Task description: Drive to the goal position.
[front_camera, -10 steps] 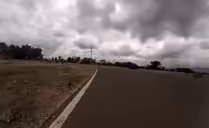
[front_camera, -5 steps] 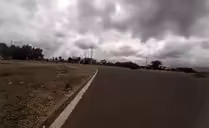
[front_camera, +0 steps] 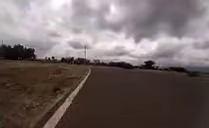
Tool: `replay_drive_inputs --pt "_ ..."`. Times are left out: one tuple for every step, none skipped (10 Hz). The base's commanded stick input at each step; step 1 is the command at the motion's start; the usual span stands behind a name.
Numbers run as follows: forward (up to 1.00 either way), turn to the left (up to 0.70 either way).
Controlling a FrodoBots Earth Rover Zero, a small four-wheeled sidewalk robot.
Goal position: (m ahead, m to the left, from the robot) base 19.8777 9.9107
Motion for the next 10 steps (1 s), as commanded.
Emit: replay_drive_inputs --pt "0.50 0.00" --pt "0.50 0.00" --pt "0.50 0.00" --pt "0.50 0.00" --pt "0.50 0.00" --pt "0.50 0.00" --pt "0.50 0.00" --pt "0.50 0.00" --pt "0.50 0.00" --pt "0.50 0.00"
